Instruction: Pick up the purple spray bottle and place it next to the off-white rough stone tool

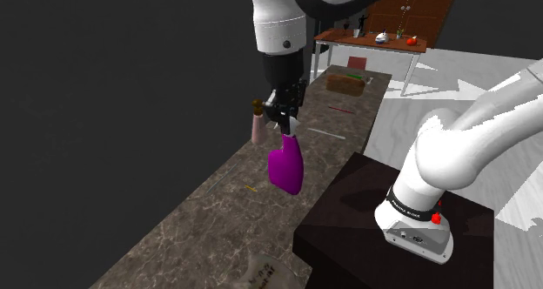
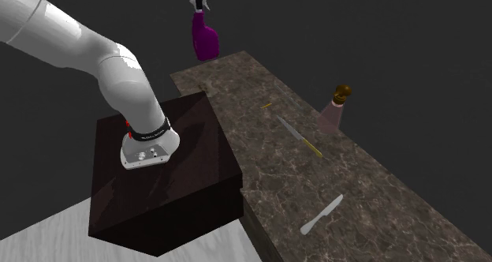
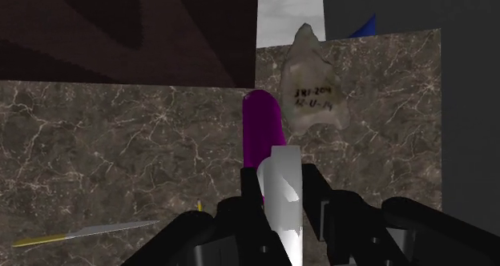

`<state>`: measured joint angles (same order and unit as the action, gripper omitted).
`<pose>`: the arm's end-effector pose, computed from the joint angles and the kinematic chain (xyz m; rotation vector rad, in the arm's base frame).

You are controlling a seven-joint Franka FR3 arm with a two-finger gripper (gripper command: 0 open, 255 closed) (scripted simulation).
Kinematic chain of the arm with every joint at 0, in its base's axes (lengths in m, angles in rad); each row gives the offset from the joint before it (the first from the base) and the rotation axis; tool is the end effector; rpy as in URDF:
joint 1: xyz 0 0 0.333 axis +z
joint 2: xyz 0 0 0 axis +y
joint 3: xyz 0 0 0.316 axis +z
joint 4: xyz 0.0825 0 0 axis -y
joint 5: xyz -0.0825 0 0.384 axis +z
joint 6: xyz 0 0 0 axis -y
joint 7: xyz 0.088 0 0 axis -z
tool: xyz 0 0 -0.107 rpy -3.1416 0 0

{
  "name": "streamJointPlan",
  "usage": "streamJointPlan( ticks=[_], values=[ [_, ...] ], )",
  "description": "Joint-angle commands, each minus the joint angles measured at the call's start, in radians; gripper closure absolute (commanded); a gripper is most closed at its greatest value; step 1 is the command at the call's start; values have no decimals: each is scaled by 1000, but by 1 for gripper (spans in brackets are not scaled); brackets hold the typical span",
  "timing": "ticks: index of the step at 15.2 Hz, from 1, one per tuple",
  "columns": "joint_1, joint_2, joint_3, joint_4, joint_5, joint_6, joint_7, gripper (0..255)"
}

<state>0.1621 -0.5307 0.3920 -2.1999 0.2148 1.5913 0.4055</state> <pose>0.3082 0.2471 0.5588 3.1052 0.1118 -0.1657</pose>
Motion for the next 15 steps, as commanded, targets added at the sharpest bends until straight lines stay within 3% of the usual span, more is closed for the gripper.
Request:
streamJointPlan(
  ticks=[1, 9, 15],
  values=[
    [10, 37, 46, 33, 15, 11, 56, 255],
    [35, 220, 226, 208, 15, 42, 280, 255],
    [59, 427, 370, 389, -74, 56, 483, 255]
  ],
)
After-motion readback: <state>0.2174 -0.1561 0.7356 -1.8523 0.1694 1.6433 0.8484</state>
